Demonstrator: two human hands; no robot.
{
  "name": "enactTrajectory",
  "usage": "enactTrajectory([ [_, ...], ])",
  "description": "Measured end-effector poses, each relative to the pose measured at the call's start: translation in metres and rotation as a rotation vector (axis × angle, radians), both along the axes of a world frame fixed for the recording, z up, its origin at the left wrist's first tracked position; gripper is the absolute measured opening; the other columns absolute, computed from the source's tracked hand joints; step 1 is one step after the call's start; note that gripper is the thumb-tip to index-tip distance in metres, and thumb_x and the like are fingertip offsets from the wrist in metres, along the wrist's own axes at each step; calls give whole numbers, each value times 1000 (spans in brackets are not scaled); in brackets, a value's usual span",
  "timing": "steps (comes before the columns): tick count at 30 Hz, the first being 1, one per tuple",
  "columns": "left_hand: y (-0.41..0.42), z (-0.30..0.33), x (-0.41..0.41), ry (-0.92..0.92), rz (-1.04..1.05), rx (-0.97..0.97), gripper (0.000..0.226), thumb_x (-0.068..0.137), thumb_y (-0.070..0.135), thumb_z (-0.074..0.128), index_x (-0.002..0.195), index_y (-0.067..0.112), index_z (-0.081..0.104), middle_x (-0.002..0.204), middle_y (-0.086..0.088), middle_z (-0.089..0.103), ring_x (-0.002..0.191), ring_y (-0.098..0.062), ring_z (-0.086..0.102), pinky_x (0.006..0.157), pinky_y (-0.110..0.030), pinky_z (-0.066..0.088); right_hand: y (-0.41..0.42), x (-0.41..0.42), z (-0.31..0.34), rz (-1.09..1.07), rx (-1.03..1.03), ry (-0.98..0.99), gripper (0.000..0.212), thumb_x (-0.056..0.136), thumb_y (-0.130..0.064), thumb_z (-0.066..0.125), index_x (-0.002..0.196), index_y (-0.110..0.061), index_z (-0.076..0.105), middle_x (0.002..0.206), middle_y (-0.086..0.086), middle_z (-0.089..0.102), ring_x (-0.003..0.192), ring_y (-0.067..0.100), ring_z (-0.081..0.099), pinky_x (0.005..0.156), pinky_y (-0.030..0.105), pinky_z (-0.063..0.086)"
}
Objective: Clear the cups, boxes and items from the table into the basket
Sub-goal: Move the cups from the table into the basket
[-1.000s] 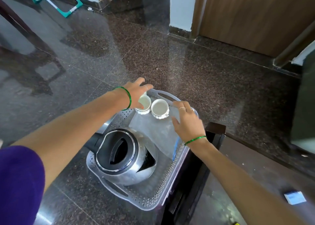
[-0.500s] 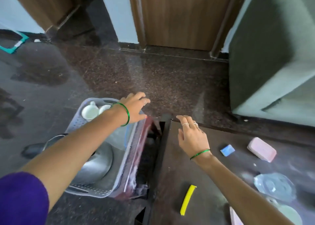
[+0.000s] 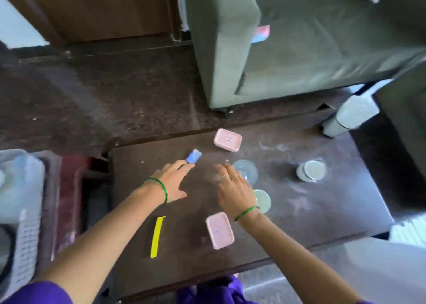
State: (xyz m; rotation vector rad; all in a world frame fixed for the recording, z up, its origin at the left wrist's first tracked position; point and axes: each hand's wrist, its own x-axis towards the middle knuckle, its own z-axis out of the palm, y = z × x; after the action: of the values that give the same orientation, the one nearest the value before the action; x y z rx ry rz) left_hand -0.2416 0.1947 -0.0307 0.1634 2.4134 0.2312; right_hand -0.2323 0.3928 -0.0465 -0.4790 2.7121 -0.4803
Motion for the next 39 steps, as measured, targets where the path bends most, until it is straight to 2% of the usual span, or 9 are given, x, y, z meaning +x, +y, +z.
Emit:
enactTrajectory([
  [4, 72, -13, -4, 25, -53, 38, 84, 86, 34, 68, 153, 25, 18, 154, 6, 21, 136, -23, 34, 106, -41, 38, 66, 18, -10, -83, 45, 6, 56, 77, -9, 50, 133, -13, 44, 134, 8, 49, 108, 34, 55, 90, 43, 46],
  [15, 184, -30, -7, 157, -185, 45, 76, 87, 32, 66, 150, 22, 24, 149, 1, 30, 134, -23, 36, 101, -40, 44, 222, -15, -23, -315, 184, -4, 57, 80, -7, 51, 136, -10, 39, 134, 12, 45, 109, 38, 51, 90, 46, 44],
  [19, 194, -40, -3, 134, -208, 35, 71, 88, 30, 65, 148, 22, 27, 145, 0, 35, 129, -22, 41, 99, -37, 44, 257, -36, -34, -388, 284, -91, 72, 82, -19, 61, 143, -11, 25, 147, 14, 29, 127, 38, 38, 101, 46, 35],
  [23, 207, -52, -1, 149, -277, 6, 75, 88, 32, 66, 149, 19, 23, 145, 0, 31, 129, -21, 39, 99, -34, 44, 280, -58, -46, -483, 258, -172, 96, 76, -33, 73, 147, -13, 12, 155, 13, 13, 139, 35, 25, 110, 47, 28],
  [27, 223, -61, 0, 181, -334, -34, 80, 86, 36, 67, 149, 16, 22, 143, -1, 33, 126, -21, 41, 97, -33, 42, 284, -79, -59, -463, 178, -211, 107, 69, -33, 81, 148, -15, 10, 156, 7, 13, 141, 30, 23, 111, 48, 29],
  [31, 229, -73, 5, 180, -471, -93, 87, 87, 38, 66, 151, 11, 14, 148, -5, 27, 134, -23, 31, 108, -34, 36, 277, -93, -72, -395, 154, -310, 109, 71, -28, 80, 150, -19, 5, 158, 4, 10, 142, 30, 23, 110, 49, 30],
  [33, 229, -77, 6, 223, -586, -156, 81, 92, 28, 60, 152, 5, 10, 155, -10, 22, 145, -26, 17, 117, -39, 23, 274, -97, -78, -416, 144, -340, 104, 73, -23, 78, 149, -21, 8, 156, 2, 15, 134, 34, 34, 104, 50, 35],
  [36, 227, -83, 6, 296, -723, -269, 65, 100, 7, 41, 152, -1, 2, 160, -19, 11, 149, -29, 1, 120, -45, 1, 270, -98, -86, -487, 105, -308, 87, 77, -16, 73, 146, -22, 20, 149, 6, 28, 123, 39, 45, 92, 48, 42],
  [39, 226, -86, 4, 277, -770, -343, 66, 97, 2, 41, 151, -3, 3, 156, -23, 18, 148, -33, 4, 119, -49, -3, 270, -97, -89, -517, 88, -265, 78, 77, -16, 71, 141, -20, 28, 142, 9, 38, 116, 39, 50, 85, 45, 44],
])
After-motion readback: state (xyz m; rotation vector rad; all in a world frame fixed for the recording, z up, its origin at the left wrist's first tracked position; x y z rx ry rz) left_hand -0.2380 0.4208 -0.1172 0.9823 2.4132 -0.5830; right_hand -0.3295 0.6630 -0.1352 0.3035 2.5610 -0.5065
